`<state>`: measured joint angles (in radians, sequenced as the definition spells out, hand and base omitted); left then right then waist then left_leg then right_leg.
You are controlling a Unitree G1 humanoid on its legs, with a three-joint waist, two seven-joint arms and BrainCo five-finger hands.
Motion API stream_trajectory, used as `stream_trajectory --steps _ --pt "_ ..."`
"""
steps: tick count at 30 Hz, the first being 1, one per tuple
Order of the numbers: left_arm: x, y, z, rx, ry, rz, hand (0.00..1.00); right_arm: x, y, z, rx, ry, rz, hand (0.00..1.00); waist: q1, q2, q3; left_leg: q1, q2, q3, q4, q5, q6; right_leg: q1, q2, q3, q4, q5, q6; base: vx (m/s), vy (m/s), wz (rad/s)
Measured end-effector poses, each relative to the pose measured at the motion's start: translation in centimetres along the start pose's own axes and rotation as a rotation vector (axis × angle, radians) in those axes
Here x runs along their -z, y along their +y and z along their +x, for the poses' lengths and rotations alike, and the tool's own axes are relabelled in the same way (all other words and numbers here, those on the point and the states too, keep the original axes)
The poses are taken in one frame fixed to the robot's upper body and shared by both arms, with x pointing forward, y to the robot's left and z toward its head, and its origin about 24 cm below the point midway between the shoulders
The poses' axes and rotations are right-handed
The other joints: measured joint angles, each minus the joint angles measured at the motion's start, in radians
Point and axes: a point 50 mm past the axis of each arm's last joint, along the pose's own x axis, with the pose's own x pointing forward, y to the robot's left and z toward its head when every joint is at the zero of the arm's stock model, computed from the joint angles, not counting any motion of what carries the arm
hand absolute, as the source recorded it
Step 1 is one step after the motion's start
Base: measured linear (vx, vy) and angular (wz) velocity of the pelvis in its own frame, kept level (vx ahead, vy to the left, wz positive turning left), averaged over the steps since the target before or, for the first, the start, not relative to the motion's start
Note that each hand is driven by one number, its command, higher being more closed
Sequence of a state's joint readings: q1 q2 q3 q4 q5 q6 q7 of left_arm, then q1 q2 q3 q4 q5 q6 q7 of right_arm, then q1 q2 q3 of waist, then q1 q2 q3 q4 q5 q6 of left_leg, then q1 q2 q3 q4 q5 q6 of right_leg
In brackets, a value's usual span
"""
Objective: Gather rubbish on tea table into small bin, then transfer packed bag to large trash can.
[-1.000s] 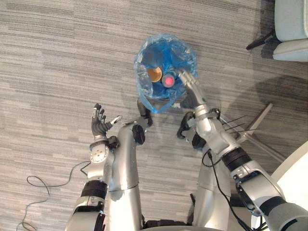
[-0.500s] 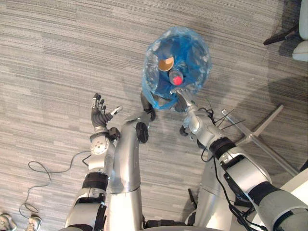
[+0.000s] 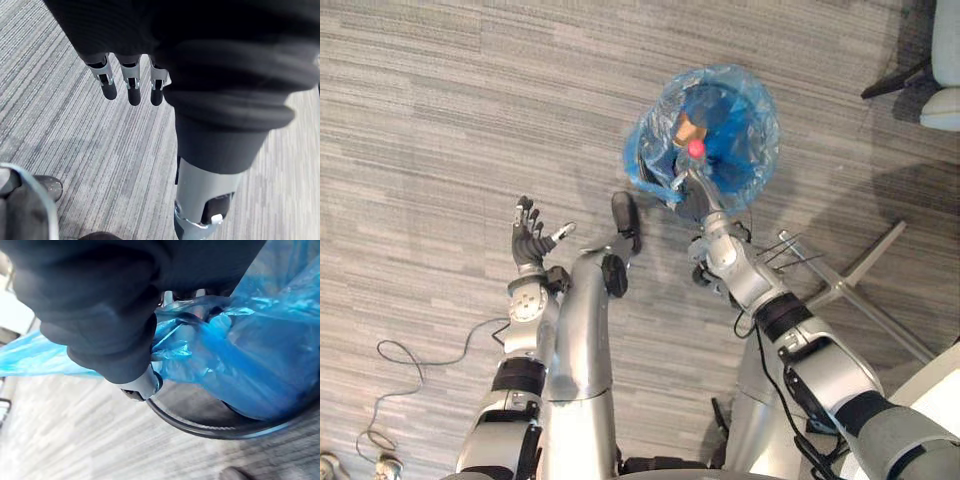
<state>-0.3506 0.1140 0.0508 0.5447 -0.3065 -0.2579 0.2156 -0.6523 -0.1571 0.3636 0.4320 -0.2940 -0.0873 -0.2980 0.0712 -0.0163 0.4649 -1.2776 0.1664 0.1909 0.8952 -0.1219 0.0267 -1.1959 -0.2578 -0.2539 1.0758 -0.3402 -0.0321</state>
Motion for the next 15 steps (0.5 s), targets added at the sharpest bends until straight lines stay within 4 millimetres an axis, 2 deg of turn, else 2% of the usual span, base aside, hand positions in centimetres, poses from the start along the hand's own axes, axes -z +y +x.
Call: stream_trajectory --steps 5,7,8,10,13,15 --pt "3.4 -0.3 -2.6 0.047 0.128 0.039 0.0 -0.2 0.8 -3.0 0.006 -0.001 0.237 1.0 -0.004 -0.002 -0.006 0.224 -0.008 0.012 -0.157 0.027 -0.026 0.223 0.027 -0.027 -0.164 0.041 0.009 -0.01 -0.033 0.0" --pt "5.2 0.8 -4.0 0.023 0.199 0.07 0.0 -0.2 1.7 -4.7 -0.001 0.024 0.377 1.0 -0.003 -0.002 -0.006 0.376 -0.008 0.017 -0.241 0.047 -0.028 0.381 0.047 -0.042 -0.263 0.065 0.013 0.05 -0.08 -0.02" --pt "5.7 1.2 -4.5 0.016 0.22 0.08 0.0 -0.1 2.0 -5.2 -0.005 0.033 0.406 1.0 -0.004 -0.004 -0.01 0.416 -0.009 0.021 -0.261 0.049 -0.027 0.422 0.05 -0.046 -0.286 0.07 0.015 0.09 -0.09 0.0" --pt "7.8 2.7 -6.5 -0.002 0.314 0.11 0.0 0.6 2.9 -6.9 -0.016 0.098 0.507 1.0 -0.002 -0.005 -0.049 0.546 -0.011 0.036 -0.338 0.058 -0.026 0.553 0.071 -0.049 -0.385 0.091 0.027 0.12 -0.078 -0.08" --pt "10.1 4.1 -8.8 -0.021 0.423 0.163 0.0 0.2 3.3 -8.5 -0.024 0.087 0.593 1.0 -0.004 -0.009 -0.102 0.675 -0.019 0.052 -0.434 0.073 -0.03 0.683 0.094 -0.047 -0.502 0.123 0.041 0.16 -0.032 -0.12" --pt "11.4 4.8 -10.0 -0.008 0.494 0.206 0.0 0.1 3.6 -8.7 -0.05 0.077 0.6 1.0 -0.012 -0.01 -0.141 0.725 -0.025 0.052 -0.477 0.09 -0.034 0.735 0.111 -0.043 -0.575 0.153 0.045 0.17 0.011 -0.14"
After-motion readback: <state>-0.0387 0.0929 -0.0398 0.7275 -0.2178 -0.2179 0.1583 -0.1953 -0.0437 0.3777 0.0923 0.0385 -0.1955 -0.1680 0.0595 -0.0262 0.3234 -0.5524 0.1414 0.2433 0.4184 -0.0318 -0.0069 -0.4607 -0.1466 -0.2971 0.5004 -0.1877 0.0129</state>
